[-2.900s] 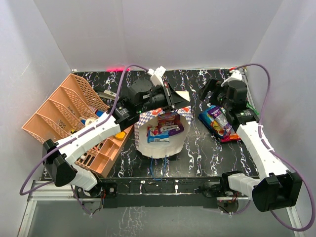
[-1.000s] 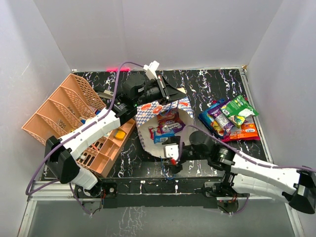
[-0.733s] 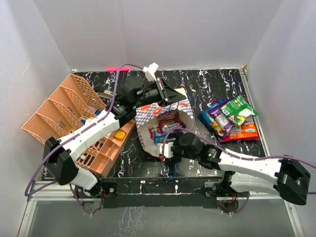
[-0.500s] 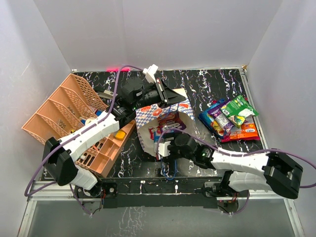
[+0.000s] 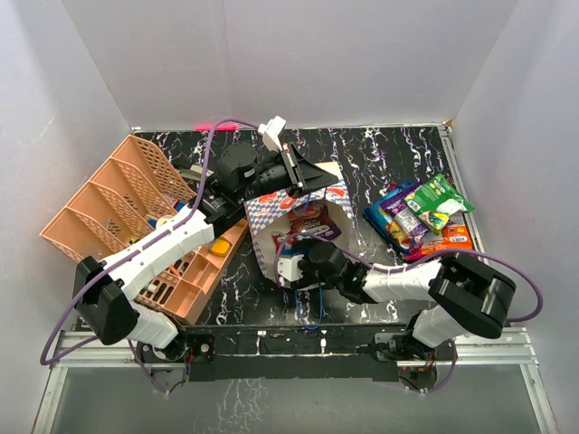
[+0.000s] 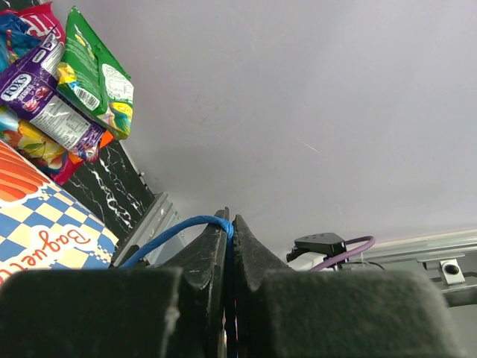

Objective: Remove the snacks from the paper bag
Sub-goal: Pick up the snack from the paper bag.

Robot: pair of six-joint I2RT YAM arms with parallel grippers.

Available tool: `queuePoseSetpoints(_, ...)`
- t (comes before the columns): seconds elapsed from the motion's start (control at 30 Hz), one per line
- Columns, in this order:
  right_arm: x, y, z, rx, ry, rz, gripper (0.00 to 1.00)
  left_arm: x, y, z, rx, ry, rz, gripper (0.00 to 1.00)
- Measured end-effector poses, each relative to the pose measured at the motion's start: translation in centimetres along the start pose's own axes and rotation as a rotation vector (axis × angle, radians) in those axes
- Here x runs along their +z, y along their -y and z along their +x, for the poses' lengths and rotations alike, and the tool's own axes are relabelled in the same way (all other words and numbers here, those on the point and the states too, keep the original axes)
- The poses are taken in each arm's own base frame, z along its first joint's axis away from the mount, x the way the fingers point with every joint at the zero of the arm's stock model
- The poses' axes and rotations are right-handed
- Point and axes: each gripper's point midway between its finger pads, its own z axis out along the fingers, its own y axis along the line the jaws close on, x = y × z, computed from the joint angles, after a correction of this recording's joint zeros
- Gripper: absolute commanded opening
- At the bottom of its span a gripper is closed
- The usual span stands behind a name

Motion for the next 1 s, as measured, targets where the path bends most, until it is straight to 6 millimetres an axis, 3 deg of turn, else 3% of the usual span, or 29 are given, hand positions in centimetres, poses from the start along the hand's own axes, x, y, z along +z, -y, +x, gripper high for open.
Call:
queuePoseSetpoints(0.23,0.7,-0.2,0.4,-0.001,-0.012,0.007,0.52,-0.1,-0.4,0.1,-0.007,0.0,-0.02,0.0)
queuePoseSetpoints(0.43,0.7,-0.1,0.0,0.063,0.006,0.018,0.41,-0.1,-0.7,0.2,-0.011,-0.002,-0.036,0.0)
queuePoseSetpoints(1.0,0.7,-0.6,-1.3,0.222,0.057,0.002,0.35,-0.2,-1.2,0.4,-0.021,-0.01,-0.056,0.0)
